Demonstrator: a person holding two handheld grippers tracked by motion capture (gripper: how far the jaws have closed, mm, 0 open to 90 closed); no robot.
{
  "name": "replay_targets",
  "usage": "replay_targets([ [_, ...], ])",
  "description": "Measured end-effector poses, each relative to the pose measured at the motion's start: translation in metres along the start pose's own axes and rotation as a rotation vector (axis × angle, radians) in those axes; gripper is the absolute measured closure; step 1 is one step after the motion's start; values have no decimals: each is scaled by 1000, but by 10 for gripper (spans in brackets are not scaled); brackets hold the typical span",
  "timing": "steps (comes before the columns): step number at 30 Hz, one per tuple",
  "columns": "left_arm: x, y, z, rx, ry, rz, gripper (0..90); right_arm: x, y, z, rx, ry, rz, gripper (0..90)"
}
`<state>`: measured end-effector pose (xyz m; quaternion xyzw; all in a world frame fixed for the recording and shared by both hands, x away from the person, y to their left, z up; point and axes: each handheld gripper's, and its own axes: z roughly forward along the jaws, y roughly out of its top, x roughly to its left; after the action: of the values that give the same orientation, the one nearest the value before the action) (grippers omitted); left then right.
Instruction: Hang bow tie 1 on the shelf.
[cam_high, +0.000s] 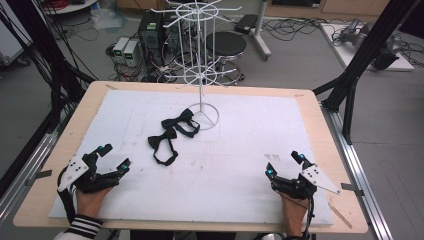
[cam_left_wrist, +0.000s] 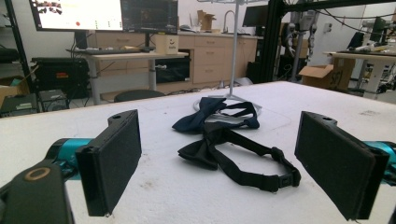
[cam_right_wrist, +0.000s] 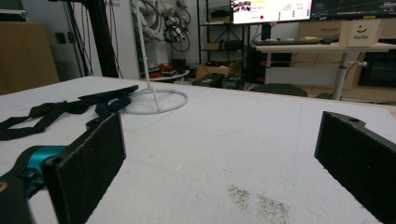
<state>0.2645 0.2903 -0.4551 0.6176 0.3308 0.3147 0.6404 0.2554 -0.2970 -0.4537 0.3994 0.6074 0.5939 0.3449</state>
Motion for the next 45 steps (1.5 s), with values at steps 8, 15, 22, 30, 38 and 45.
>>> replay_targets([
  [8, 2, 0, 1, 4, 10, -18, 149, 0, 0, -1, -2, -1, 4, 10],
  [15, 1, 1, 2, 14, 24, -24, 148, 0, 0, 0, -5, 3, -5, 10],
  [22, 1, 1, 2, 22, 30, -16, 147, 0, 0, -1, -4, 1, 3, 10],
  [30, 6, 20, 6, 64, 22, 12, 146, 0, 0, -1, -3, 5, 0, 10],
  [38, 10, 48, 22, 115, -17, 80, 146, 0, 0, -1, -2, 9, 6, 10],
  [45, 13, 57, 39, 172, -52, 122, 146, -1, 0, -1, -4, 10, 5, 10],
])
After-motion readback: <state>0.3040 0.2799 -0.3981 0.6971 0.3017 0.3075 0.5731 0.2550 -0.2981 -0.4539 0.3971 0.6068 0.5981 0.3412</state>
